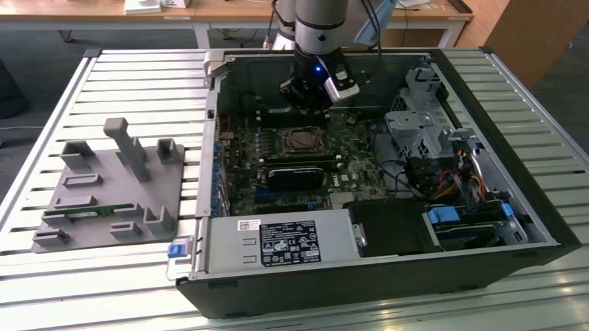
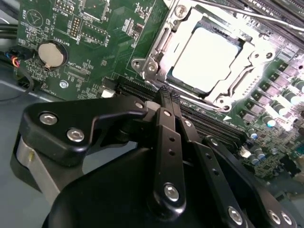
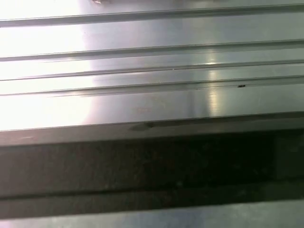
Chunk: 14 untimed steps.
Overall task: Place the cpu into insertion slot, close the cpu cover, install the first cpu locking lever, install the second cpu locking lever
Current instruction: 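Install the first cpu locking lever, then install the second cpu locking lever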
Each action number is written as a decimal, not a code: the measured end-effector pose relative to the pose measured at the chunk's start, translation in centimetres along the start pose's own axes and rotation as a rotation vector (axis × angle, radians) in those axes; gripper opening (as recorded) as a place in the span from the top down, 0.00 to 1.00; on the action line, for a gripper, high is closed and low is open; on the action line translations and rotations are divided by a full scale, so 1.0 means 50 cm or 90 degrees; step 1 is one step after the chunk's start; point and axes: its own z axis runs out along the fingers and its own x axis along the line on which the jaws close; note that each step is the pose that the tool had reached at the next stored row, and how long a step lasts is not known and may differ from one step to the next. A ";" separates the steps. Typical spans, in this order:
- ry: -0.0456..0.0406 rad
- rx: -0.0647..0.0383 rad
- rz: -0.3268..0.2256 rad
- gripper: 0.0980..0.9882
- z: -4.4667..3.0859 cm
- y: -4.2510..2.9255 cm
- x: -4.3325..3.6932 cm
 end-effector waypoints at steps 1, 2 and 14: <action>0.0001 0.000 0.000 0.99 0.000 -0.001 0.000; 0.0001 0.000 0.000 0.99 0.000 -0.001 0.000; 0.0002 -0.001 0.000 0.99 0.000 -0.007 -0.002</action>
